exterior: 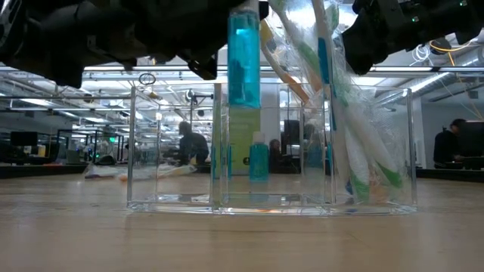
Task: Pick & Place toothbrushing station
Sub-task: Put the mouthwash into the transparent organizer
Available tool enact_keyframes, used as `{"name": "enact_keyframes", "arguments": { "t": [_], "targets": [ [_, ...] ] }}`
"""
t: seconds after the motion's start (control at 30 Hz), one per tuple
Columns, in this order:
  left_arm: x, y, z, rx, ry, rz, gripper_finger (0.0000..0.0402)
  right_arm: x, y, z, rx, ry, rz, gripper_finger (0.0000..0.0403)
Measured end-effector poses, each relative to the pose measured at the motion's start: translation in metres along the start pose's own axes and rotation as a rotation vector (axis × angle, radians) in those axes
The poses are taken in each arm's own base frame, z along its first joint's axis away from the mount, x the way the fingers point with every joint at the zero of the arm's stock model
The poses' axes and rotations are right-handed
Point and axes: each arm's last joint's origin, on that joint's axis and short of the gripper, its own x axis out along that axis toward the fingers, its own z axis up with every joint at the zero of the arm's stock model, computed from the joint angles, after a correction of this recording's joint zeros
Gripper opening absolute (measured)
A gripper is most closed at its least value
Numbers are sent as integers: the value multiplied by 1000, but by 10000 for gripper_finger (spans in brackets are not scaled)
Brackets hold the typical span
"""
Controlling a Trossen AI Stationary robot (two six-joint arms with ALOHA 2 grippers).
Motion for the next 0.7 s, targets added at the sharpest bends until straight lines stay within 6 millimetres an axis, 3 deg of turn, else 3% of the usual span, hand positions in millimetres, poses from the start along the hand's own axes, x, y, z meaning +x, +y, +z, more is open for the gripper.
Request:
{"name": "enact_keyframes", "arguments": {
  "t": [0.7],
  "targets": [
    [2,7,-9,-2,82,-14,90,0,0,0,-3,-2,-1,279]
  ]
}}
